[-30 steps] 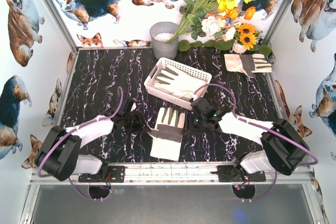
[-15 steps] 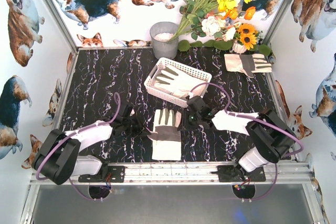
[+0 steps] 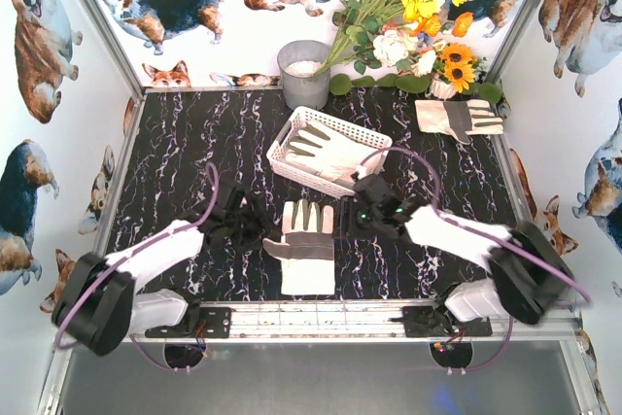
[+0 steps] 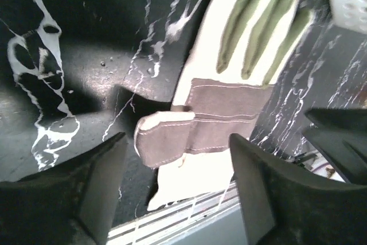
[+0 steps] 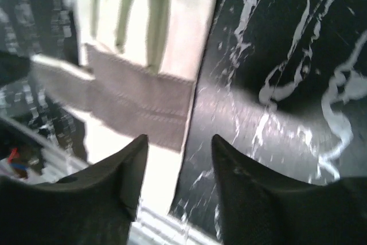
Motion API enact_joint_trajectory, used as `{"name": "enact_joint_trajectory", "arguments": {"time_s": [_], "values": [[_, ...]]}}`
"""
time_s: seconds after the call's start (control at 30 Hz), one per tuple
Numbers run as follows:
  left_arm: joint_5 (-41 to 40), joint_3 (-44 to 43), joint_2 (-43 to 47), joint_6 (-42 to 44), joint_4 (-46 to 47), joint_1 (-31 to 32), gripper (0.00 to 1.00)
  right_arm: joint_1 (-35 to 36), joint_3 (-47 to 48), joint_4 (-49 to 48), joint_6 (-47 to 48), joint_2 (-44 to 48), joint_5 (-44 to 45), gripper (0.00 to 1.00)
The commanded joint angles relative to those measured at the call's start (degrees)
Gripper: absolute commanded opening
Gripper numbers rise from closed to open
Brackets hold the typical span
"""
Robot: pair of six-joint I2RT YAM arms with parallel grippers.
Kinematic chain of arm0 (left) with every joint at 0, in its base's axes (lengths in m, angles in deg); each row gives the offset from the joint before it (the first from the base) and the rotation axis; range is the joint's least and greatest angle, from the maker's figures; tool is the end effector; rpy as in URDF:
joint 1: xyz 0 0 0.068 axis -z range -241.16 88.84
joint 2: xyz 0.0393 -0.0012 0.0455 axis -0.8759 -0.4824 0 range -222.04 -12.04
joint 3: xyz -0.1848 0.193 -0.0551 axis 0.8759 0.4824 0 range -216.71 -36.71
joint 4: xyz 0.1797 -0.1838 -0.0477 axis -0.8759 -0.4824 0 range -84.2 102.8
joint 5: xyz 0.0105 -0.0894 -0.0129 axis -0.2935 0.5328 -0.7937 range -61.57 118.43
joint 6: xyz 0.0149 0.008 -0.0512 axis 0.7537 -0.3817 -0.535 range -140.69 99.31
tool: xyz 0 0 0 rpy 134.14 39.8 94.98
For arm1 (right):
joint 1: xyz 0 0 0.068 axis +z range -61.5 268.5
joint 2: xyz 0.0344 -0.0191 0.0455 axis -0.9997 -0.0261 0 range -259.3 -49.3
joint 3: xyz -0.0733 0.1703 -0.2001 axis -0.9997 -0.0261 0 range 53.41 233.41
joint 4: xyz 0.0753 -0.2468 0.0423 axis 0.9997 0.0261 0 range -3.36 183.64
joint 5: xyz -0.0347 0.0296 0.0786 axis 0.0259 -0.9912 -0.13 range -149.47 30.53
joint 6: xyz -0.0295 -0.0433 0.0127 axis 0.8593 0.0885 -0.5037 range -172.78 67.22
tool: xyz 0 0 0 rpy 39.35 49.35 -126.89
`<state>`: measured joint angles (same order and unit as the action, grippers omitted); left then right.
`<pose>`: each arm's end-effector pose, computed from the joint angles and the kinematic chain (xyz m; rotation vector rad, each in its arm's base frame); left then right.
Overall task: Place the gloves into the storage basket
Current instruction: Adjust the glove at the center of the board.
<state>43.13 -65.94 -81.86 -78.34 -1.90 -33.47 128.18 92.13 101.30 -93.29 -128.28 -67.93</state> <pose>0.1868 -0.1083 0.1583 -0.6020 2.6783 -0.8413 0.1952 0.1688 0.1707 -0.0431 2.6807 0.6975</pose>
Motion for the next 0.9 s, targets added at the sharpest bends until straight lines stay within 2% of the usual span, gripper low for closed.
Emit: {"name": "enact_joint_trajectory", "arguments": {"time_s": [0.0,0.1,0.2,0.33,0.5,0.63,0.73,0.87], "values": [[-10.6,-9.2,6.7,4.5,-15.3,0.2,0.72,0.0,8.2,14.4,2.3,13.8,2.1,0.53],[-16.7,-18.9,8.3,10.7,-22.7,-0.8,0.89,-0.6,13.4,22.4,3.7,21.8,8.4,0.62],[-21.7,-26.6,6.8,20.1,-27.6,-4.2,0.94,-4.4,18.1,28.8,8.0,23.8,12.9,0.63],[-27.3,-28.4,6.6,32.0,-23.8,-8.8,0.97,-11.7,19.2,30.1,15.8,22.0,17.3,0.63],[-26.3,-25.7,7.8,36.9,-13.3,-15.5,0.97,-27.4,17.5,22.1,18.6,18.5,15.4,0.62],[-29.7,-27.2,7.4,41.7,-11.0,-17.7,0.97,-37.9,17.6,16.6,13.8,9.5,14.8,0.62],[-35.0,-26.4,8.8,45.7,-8.5,-17.7,0.97,-41.6,18.4,10.2,8.2,3.8,15.3,0.63],[-36.5,-23.1,11.2,48.5,-4.9,-18.1,0.98,-44.7,19.3,0.7,0.6,-4.1,17.0,0.63]]}}
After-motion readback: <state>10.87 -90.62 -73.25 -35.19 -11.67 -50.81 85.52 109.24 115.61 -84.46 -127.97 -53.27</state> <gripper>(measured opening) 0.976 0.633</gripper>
